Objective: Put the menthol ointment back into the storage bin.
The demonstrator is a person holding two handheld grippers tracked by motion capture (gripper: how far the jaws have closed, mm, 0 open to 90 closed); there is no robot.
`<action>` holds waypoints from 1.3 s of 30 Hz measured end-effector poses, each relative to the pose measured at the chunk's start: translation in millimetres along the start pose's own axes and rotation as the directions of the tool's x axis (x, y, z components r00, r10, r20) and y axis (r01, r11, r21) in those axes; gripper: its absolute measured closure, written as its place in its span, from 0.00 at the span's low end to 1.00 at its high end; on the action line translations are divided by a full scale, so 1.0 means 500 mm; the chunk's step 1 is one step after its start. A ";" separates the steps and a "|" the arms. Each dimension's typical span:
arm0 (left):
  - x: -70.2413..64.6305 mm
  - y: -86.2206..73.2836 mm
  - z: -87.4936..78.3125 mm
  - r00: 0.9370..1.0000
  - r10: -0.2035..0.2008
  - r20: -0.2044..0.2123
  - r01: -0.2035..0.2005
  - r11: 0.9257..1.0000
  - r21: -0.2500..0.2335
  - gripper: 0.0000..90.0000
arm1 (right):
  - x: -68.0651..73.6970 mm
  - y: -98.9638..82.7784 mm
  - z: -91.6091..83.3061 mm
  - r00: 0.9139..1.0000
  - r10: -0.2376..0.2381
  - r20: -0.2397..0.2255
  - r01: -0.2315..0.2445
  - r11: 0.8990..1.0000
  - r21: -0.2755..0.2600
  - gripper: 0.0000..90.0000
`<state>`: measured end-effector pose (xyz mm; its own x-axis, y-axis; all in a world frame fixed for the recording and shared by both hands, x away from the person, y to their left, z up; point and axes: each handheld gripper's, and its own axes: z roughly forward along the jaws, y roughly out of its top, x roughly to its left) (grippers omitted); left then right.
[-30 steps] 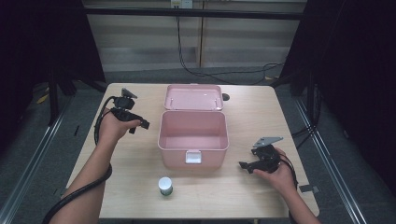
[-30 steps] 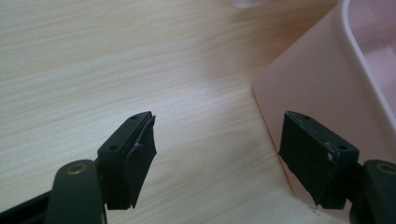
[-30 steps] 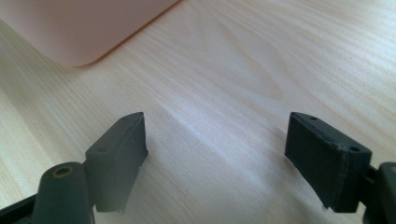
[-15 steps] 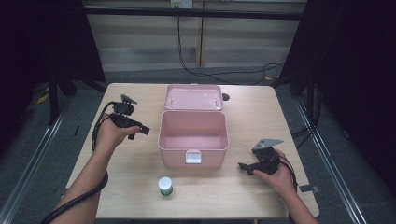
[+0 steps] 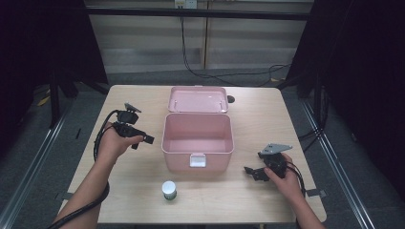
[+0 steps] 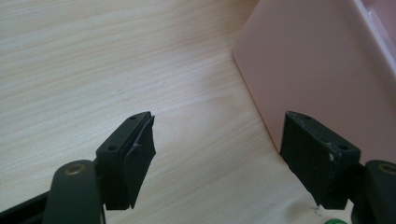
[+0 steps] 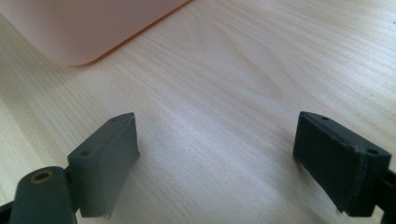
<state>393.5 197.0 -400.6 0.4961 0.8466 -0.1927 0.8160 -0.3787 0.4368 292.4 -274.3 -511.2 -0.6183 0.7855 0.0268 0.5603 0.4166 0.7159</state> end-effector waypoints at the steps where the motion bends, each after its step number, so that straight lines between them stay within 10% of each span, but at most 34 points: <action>1: -0.001 -0.001 0.000 1.000 0.001 0.003 -0.001 1.000 0.001 0.29 | 0.000 -0.001 0.000 1.000 -0.004 0.002 0.004 1.000 -0.005 0.15; 39: -0.056 -0.072 0.003 0.990 0.112 0.087 -0.119 0.990 0.082 0.29 | -0.001 -0.002 0.000 1.000 -0.005 0.002 0.005 1.000 -0.008 0.15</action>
<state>350.8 186.3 -412.2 0.6083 0.7629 -0.2187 0.7725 -0.5061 0.3835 292.0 -274.9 -511.9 -0.6200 0.7843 0.0215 0.5525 0.4170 0.7217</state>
